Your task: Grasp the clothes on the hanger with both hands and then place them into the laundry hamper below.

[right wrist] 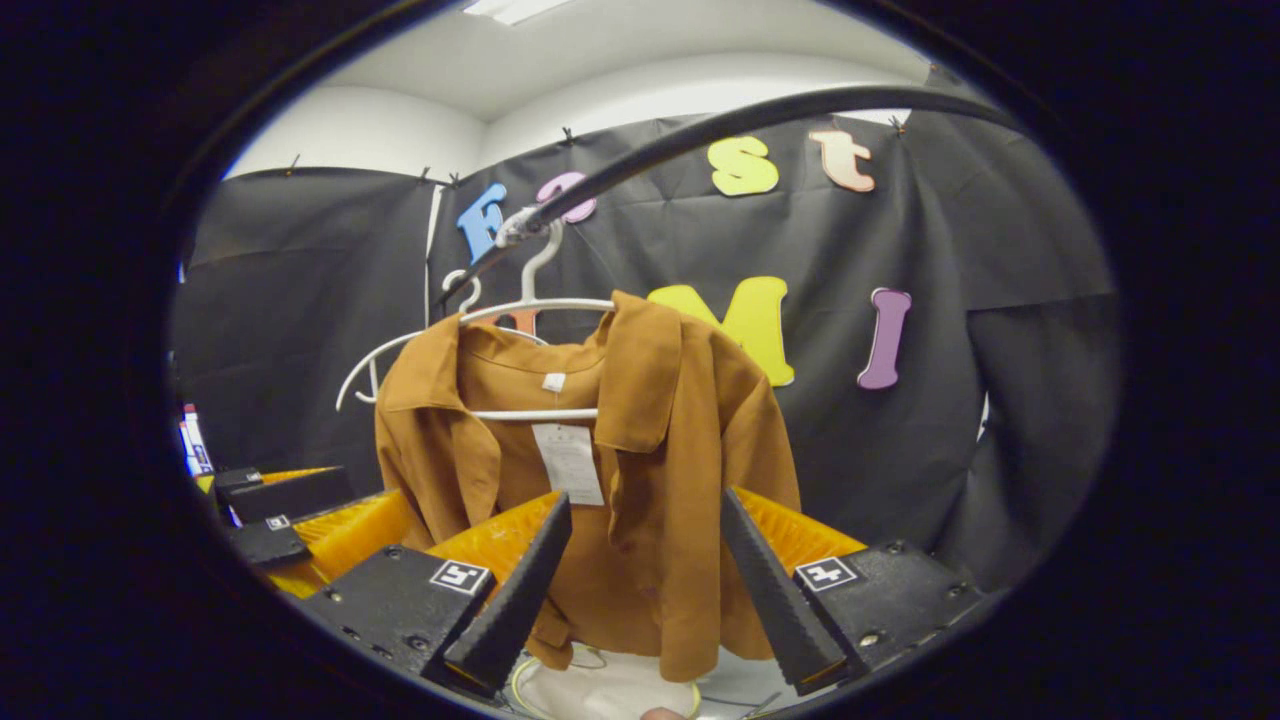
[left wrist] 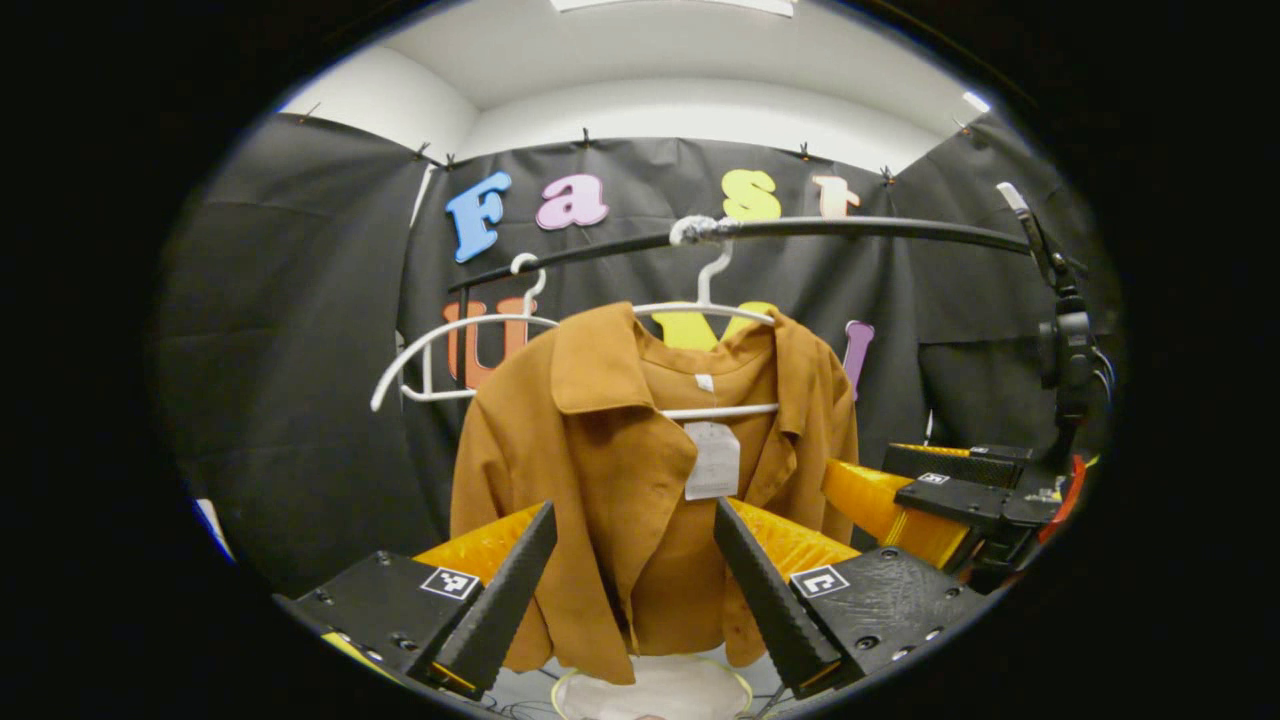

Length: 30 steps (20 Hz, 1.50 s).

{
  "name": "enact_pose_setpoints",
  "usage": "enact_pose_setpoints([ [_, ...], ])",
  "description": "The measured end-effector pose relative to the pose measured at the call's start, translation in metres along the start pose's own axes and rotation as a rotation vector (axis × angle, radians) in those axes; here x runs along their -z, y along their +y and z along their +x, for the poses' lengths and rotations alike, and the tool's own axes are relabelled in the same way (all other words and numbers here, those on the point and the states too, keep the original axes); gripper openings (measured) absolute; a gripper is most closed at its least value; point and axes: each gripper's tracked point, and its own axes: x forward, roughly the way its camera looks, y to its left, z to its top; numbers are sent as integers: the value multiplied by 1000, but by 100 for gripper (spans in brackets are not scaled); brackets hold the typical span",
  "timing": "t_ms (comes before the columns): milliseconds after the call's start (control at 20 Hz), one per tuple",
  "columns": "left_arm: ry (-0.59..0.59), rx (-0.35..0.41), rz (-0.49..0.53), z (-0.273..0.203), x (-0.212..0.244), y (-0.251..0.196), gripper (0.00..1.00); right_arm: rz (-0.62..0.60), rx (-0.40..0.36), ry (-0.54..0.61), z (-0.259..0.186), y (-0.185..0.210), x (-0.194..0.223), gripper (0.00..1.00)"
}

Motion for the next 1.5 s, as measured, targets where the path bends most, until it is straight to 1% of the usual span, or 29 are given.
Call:
enact_pose_setpoints([
  [50,10,3,-5,10,3,0,100,18,-7,15,9,0,2,94],
  [100,19,11,-9,20,7,0,100,38,-10,28,17,-1,5,93],
  [150,23,18,-7,30,11,0,98,54,-14,44,25,-1,8,89],
  [200,28,20,-1,39,15,1,93,69,-21,51,34,0,8,89],
  [300,37,15,6,61,21,6,100,77,-29,63,49,2,9,90],
  [350,41,14,7,69,24,8,97,73,-28,65,54,3,9,89],
  [450,36,30,5,84,24,6,97,78,-14,60,67,4,7,89],
  [500,28,27,9,90,21,6,100,89,-7,54,73,6,6,90],
  [550,22,22,12,95,19,8,97,98,5,50,79,5,6,90],
  [600,22,15,13,100,20,10,100,102,25,47,86,3,5,90],
  [650,21,5,14,106,20,13,97,104,42,50,92,0,7,90],
  [800,21,-40,-1,121,20,24,97,113,75,54,109,-6,4,90],
  [850,21,-51,-8,125,21,25,91,118,90,54,112,-10,5,89],
  [900,21,-61,-13,129,20,27,100,124,96,51,115,-12,5,88],
  [950,21,-72,-12,131,20,28,100,132,110,47,117,-17,5,81],
  [1000,15,-91,-5,133,19,30,87,141,126,42,117,-20,6,75],
  [1050,14,-105,-1,135,18,33,73,150,146,37,116,-25,7,61],
  [1150,13,-97,-4,137,16,32,46,172,147,28,116,-26,7,34],
  [1200,8,-110,-7,135,14,35,38,183,149,24,115,-27,6,30],
  [1250,2,-94,-18,133,11,33,29,192,145,14,111,-29,5,19],
  [1300,-1,-78,-19,129,9,32,20,197,141,3,107,-30,3,18],
  [1350,-1,-73,-16,127,8,32,12,200,140,-11,101,-31,1,12],
  [1400,0,-65,-16,120,7,33,3,199,147,-25,95,-34,-1,14],
  [1450,-1,-57,-22,114,5,34,3,194,166,-39,90,-38,-3,11],
  [1500,-9,-60,-23,107,1,35,3,191,196,-52,84,-45,-8,10],
])
